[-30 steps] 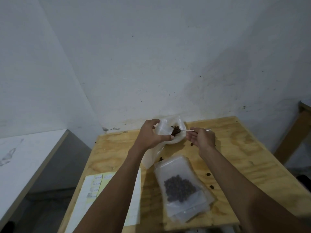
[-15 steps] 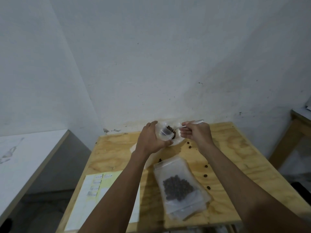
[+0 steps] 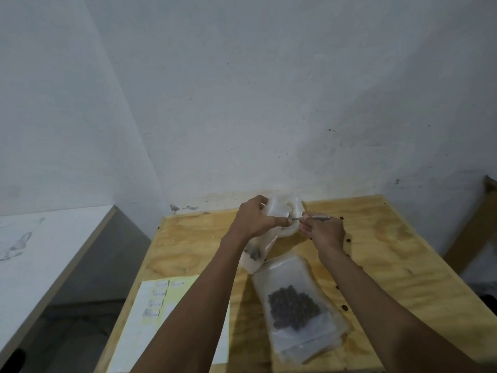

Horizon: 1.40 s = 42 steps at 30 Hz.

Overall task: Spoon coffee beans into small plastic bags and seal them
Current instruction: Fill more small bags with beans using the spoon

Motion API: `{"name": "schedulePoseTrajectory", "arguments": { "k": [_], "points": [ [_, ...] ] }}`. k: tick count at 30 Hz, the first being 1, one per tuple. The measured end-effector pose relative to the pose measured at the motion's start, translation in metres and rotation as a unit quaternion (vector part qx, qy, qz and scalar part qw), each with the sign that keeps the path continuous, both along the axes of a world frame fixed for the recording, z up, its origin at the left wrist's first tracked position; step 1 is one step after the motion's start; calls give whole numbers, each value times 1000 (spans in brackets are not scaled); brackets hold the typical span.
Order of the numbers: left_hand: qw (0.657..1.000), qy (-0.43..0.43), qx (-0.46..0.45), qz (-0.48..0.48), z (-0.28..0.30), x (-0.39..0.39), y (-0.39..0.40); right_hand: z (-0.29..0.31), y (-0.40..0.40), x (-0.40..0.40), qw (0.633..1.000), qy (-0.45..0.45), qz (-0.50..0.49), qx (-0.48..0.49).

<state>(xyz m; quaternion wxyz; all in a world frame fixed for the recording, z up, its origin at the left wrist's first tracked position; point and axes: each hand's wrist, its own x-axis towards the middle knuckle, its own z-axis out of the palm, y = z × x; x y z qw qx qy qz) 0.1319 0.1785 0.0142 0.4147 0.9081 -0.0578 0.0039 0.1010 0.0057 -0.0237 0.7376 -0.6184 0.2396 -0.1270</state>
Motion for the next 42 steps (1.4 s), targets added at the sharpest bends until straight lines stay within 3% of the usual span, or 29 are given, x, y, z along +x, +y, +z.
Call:
{"name": "schedulePoseTrajectory", "arguments": {
  "k": [4,12,17,22,35,42],
  "points": [
    [1000,-7,-2,2,0,8,-7,-5,-1,5,999,12,44,-12],
    [998,-55,-27,-2,-1,13,-23,-3,-9,13,995,31,54,77],
    [996,-77,22,-46,3,11,-24,-3,-11,13,995,53,37,79],
    [994,-71,66,-60,-2,6,-10,2,-11,11,988,47,8,145],
    [989,-70,131,-10,-14,-17,12,20,-23,-3,992,-26,-63,103],
    [990,-83,116,-2,-12,-25,12,50,-26,-13,994,-69,-41,75]
  ]
}}
